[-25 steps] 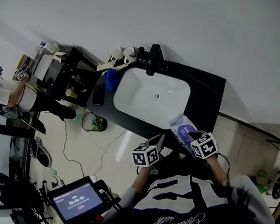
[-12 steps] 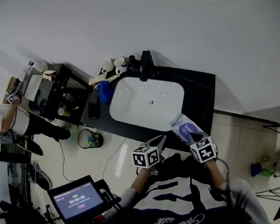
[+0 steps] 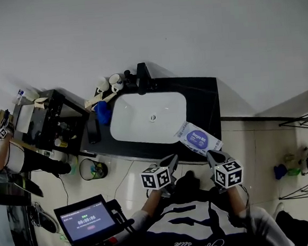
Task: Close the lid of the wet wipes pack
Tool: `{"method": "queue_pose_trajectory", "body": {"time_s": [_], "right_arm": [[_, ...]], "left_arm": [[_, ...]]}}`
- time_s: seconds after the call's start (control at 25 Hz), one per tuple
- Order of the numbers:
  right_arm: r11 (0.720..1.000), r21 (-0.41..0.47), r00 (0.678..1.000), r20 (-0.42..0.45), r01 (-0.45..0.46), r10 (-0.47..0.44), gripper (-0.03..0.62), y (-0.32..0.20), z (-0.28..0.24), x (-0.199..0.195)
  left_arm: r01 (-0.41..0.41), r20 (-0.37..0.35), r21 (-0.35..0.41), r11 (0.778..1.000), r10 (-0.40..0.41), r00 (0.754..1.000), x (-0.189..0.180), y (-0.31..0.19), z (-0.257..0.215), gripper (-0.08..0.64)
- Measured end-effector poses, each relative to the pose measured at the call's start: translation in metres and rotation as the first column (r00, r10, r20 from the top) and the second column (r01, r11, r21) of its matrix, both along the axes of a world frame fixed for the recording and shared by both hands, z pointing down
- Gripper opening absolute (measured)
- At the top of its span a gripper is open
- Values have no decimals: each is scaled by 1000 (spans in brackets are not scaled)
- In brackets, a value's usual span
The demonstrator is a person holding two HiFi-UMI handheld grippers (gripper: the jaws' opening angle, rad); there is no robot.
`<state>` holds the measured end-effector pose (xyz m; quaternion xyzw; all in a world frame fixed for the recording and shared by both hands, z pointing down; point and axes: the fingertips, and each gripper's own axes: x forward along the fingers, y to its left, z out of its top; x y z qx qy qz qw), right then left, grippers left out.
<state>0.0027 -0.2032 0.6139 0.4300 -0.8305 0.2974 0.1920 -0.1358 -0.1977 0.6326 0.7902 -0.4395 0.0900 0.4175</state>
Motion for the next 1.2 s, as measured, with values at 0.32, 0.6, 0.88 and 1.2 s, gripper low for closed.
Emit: {"method": "queue_pose_trajectory", "body": {"time_s": [0.32,0.6,0.88,1.2], "right_arm": [[999,38,997,70,-31,29,-3,76,-22,53],[999,51,995,95,-20,15,-3,157,-28,115],[999,27,992,117,36,-39,-3,241,-19,143],[989,81,976,167,126,-138,-3,287,-37,109]], "left_arm": [[-15,-8,56,998,15,1000,60,54,-23,0],[11,-74,53,999,-7,997,134,145,-27,0],[-68,-27,29,997,68,997,193,262,-22,0],[11,2,138,990,-11,1000,173,301,-60,0]]}}
